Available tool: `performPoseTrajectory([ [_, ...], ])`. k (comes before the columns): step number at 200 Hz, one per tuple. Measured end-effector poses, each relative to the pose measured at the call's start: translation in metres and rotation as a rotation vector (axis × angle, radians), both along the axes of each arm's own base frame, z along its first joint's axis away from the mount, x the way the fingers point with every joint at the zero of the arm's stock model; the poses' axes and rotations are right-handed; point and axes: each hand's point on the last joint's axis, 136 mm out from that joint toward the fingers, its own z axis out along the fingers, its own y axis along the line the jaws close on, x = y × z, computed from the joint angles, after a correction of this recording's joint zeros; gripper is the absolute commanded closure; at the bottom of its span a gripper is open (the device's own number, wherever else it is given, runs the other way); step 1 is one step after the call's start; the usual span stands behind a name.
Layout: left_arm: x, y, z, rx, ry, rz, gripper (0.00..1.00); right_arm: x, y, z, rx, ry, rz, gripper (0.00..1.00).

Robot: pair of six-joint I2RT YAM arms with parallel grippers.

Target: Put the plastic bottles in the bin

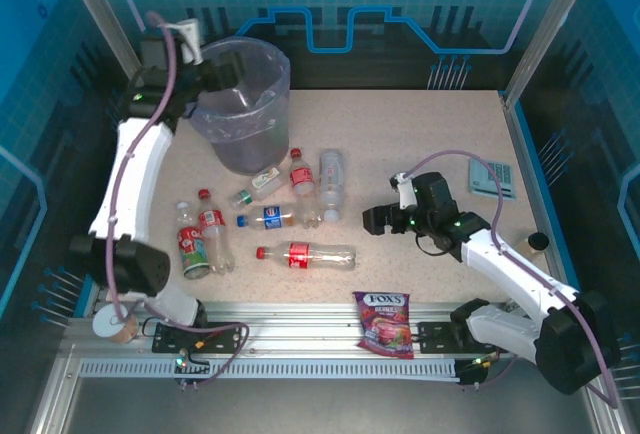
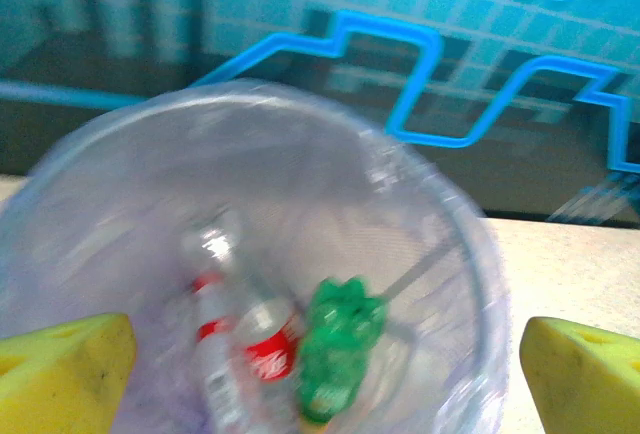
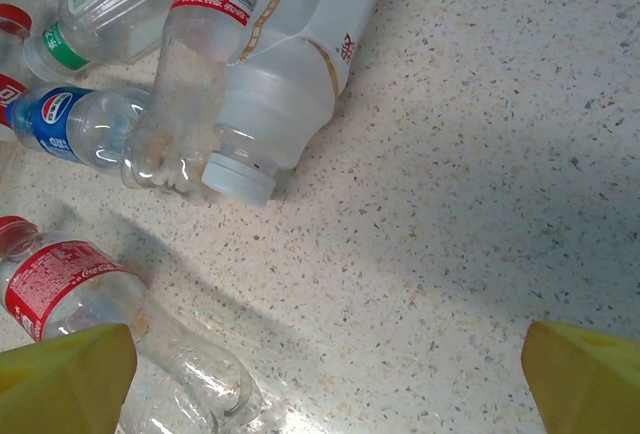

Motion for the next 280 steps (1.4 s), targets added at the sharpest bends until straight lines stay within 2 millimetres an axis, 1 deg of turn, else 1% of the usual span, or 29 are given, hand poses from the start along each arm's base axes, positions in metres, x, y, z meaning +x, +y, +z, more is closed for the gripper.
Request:
performPoseTrajectory([
  [5,-0.01,0.012,-0.002,-0.011,0.005,0.027,0.01,0.0,0.0,0.0,0.0,0.0,0.0,0.0],
  [12,-0.027,0.035,-0.009,-0.036,0.025,0.086,0.01,0.0,0.0,0.0,0.001,0.0,0.0,0.0],
  [14,-0.03,0.039,-0.011,-0.041,0.029,0.096,0.01,0.0,0.0,0.0,0.002,0.0,0.001,0.0],
  [21,-0.047,0.062,-0.021,-0.065,0.052,0.158,0.01,0.0,0.0,0.001,0.003,-0.002,0.0,0.0],
  [36,-0.08,0.097,-0.044,-0.111,0.112,0.269,0.01,0.002,-0.002,0.003,0.0,-0.009,-0.003,0.0],
  [54,-0.113,0.12,-0.078,-0.182,0.194,0.355,0.01,0.006,-0.006,0.009,-0.007,-0.021,-0.006,0.0],
  [69,-0.14,0.135,-0.114,-0.25,0.292,0.426,0.01,0.011,-0.011,0.017,-0.004,-0.038,-0.016,0.0],
  [80,-0.155,0.145,-0.139,-0.295,0.361,0.474,0.01,0.016,-0.014,0.023,0.008,-0.049,-0.023,0.0],
  [92,-0.168,0.152,-0.163,-0.339,0.433,0.51,0.01,0.021,-0.017,0.029,0.022,-0.056,-0.033,0.0],
  [109,-0.174,0.15,-0.19,-0.388,0.515,0.512,0.02,0.031,-0.018,0.031,0.037,-0.051,-0.036,0.0],
  [136,-0.175,0.14,-0.236,-0.461,0.658,0.473,0.05,0.045,-0.014,0.026,0.055,-0.017,-0.03,0.0],
  [148,-0.181,0.135,-0.256,-0.479,0.724,0.457,0.05,0.048,-0.013,0.022,0.062,-0.003,-0.026,0.0],
  [161,-0.188,0.129,-0.272,-0.486,0.779,0.444,0.06,0.051,-0.013,0.019,0.068,0.006,-0.025,0.0],
  [187,-0.198,0.12,-0.29,-0.443,0.843,0.422,0.09,0.055,-0.013,0.015,0.088,0.018,-0.025,0.0],
  [214,-0.199,0.111,-0.301,-0.394,0.875,0.398,0.15,0.06,-0.016,0.011,0.107,0.036,-0.037,0.0],
  [234,-0.199,0.112,-0.312,-0.374,0.894,0.401,0.16,0.061,-0.018,0.01,0.118,0.042,-0.041,0.0],
  [256,-0.199,0.111,-0.324,-0.36,0.921,0.4,0.24,0.062,-0.018,0.011,0.13,0.043,-0.043,0.0],
  [280,-0.198,0.112,-0.333,-0.356,0.937,0.406,0.25,0.062,-0.018,0.011,0.132,0.044,-0.046,0.0],
])
